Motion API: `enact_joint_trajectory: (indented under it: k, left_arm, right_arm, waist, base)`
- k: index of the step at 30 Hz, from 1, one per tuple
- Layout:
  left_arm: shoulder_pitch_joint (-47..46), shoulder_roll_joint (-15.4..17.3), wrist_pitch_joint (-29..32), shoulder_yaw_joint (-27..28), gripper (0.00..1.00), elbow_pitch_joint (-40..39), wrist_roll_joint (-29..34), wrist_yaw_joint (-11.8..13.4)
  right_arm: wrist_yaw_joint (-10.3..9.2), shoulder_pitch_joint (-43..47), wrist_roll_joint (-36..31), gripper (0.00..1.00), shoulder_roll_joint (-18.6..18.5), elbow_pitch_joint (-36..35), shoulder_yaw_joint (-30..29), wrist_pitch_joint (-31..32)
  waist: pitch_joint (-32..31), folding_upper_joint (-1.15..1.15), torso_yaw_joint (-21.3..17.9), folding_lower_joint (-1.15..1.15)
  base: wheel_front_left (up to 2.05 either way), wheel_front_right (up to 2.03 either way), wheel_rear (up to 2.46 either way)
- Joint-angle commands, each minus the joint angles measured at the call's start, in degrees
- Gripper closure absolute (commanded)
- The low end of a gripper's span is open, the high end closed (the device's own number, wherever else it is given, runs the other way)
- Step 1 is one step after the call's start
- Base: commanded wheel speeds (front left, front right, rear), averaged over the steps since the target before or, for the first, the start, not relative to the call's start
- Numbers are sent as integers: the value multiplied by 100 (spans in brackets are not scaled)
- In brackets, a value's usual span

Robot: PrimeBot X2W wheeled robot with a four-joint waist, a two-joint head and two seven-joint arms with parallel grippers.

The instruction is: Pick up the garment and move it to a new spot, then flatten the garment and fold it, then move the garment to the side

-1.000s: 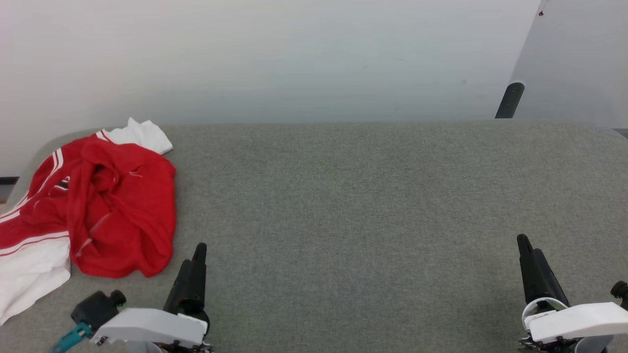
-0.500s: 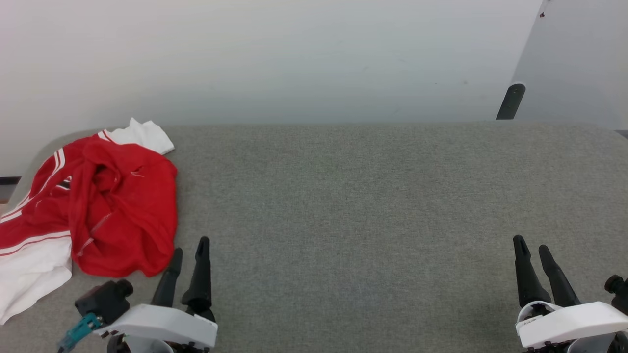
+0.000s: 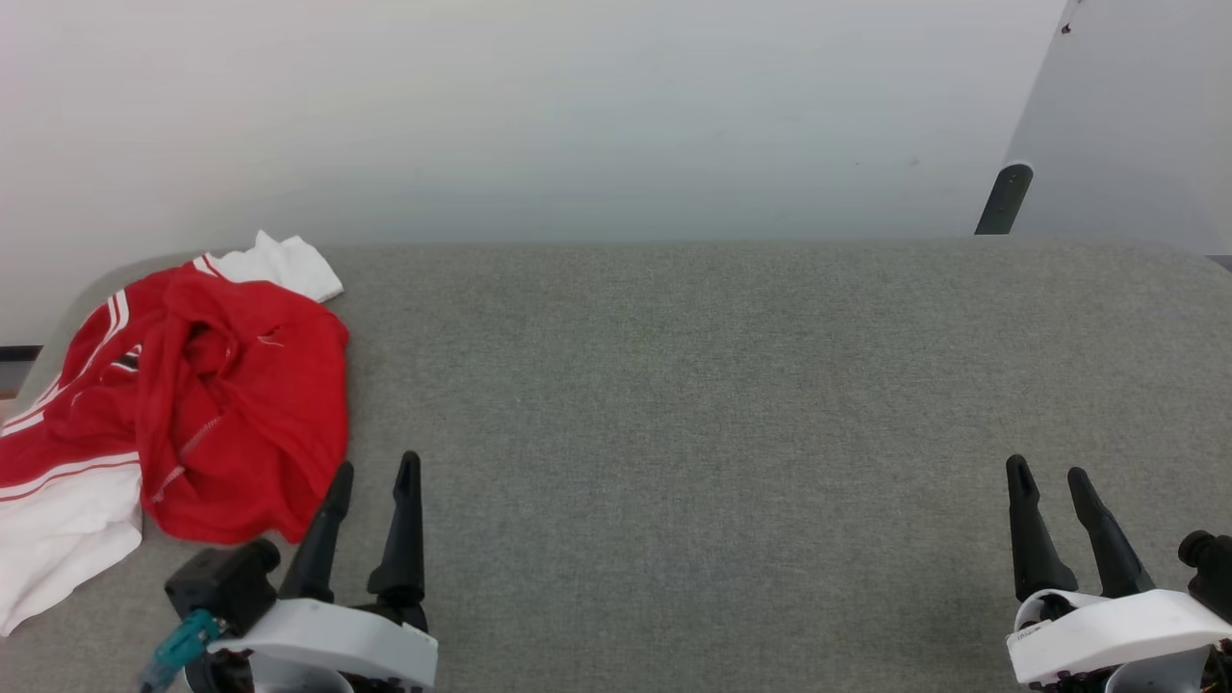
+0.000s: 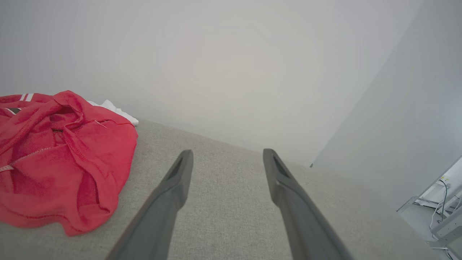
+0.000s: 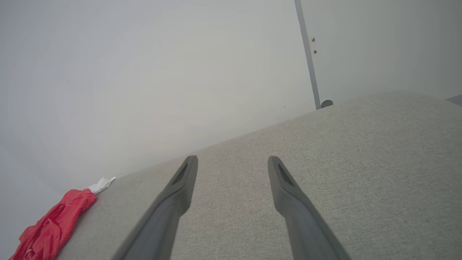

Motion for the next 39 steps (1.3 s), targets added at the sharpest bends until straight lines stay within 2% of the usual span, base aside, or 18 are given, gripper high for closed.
enact_joint_trajectory:
  k: [1,22,39]
  left_arm:
    - [-10,25,-56,-9,0,-65,268,-35]
    - [49,-19,-328,-32,0,-217,1640,-113]
    - [117,-48,-513,-28,0,-247,2248,-210]
  right_arm:
    - [4,-1,-188,0,-5,-92,-9,-38]
    - [5,70,-1257,0,-9,-294,-19,-224]
    - [5,123,-1872,0,-11,-432,-19,-353]
  waist:
    - [1,0,-2,0]
    - [-20,0,-6,0]
    - [-49,0,-11,0]
  base:
    - [0,0,0]
    - [0,0,0]
    - [0,0,0]
